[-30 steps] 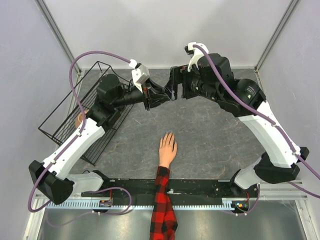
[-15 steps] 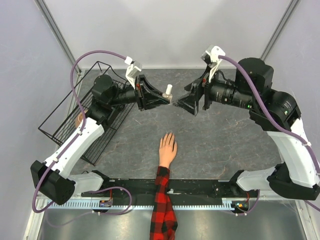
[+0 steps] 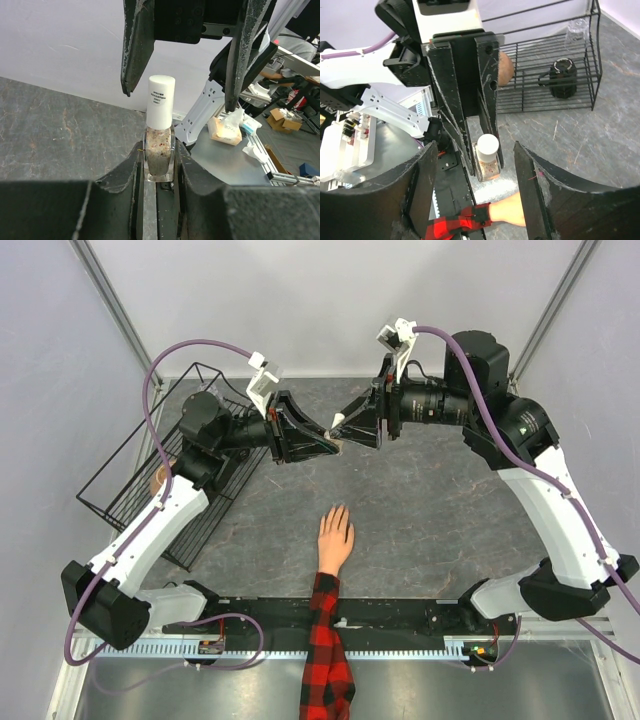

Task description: Paint the nails

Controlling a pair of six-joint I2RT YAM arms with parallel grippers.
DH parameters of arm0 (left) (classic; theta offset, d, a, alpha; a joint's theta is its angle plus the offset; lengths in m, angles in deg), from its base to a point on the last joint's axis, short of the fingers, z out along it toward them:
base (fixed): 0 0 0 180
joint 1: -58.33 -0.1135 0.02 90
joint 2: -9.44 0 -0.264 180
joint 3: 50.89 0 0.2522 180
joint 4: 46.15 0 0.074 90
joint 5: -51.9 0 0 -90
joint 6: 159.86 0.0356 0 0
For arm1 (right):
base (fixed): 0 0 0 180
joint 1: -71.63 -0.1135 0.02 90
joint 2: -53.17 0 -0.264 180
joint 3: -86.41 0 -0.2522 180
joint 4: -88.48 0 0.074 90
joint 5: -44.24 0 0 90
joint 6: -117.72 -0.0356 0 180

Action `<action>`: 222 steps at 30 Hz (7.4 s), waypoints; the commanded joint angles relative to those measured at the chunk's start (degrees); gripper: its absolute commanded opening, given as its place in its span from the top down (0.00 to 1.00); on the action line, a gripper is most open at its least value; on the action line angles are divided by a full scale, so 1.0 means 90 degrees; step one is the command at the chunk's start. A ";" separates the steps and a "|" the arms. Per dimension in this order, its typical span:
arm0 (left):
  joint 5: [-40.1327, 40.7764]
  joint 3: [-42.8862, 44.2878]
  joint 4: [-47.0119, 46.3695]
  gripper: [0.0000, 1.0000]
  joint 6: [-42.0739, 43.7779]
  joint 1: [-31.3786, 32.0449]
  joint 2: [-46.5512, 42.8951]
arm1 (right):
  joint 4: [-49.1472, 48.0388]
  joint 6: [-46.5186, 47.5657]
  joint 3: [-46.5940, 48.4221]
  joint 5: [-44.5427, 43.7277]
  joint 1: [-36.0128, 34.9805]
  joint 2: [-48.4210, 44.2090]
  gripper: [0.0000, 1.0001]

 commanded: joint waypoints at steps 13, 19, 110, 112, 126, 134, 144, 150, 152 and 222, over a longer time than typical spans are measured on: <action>-0.0116 0.0153 -0.0456 0.98 -0.0155 -0.0006 -0.0092 | -0.0446 -0.0101 -0.0276 0.0118 0.0000 0.0119 0.77; 0.0809 0.0640 0.0634 0.98 0.0977 -0.0006 -0.0033 | -0.0417 -0.0189 -0.0529 -0.0028 -0.0059 0.0110 1.00; 0.7132 0.1696 0.1741 0.98 0.4212 0.2347 0.0524 | 0.2123 -0.2669 0.2019 -0.7235 -0.2520 0.1751 0.96; 0.6850 0.1609 0.1780 0.98 0.4172 0.2337 0.0465 | 0.1948 -0.2611 0.1785 -0.7158 -0.2510 0.1556 0.77; 0.3424 0.1345 0.2971 0.98 0.2484 0.1079 -0.0062 | 0.1586 -0.0894 0.1473 -0.4154 -0.0931 0.0443 0.04; -0.0074 0.1081 0.2454 0.98 0.0803 0.0072 0.0064 | 0.1186 -0.0150 0.1472 -0.0549 -0.0372 0.0441 0.17; -0.0701 0.1042 0.1917 0.98 0.0520 0.0072 -0.0072 | 0.0296 -0.0579 0.1013 0.0304 -0.0352 0.0559 0.40; -0.0731 0.1042 0.1878 0.98 0.0549 0.0072 -0.0111 | 0.0257 -0.0579 0.0769 0.0080 -0.0362 0.0432 0.41; -0.0643 0.1061 0.2004 0.98 0.0627 0.0062 -0.0121 | 0.0267 -0.0618 0.0778 -0.0047 -0.0362 0.0325 0.39; 0.1160 0.1179 0.2602 0.98 0.1802 0.0414 -0.0453 | 0.0659 -0.1088 0.0594 -0.2951 -0.1310 -0.0124 0.04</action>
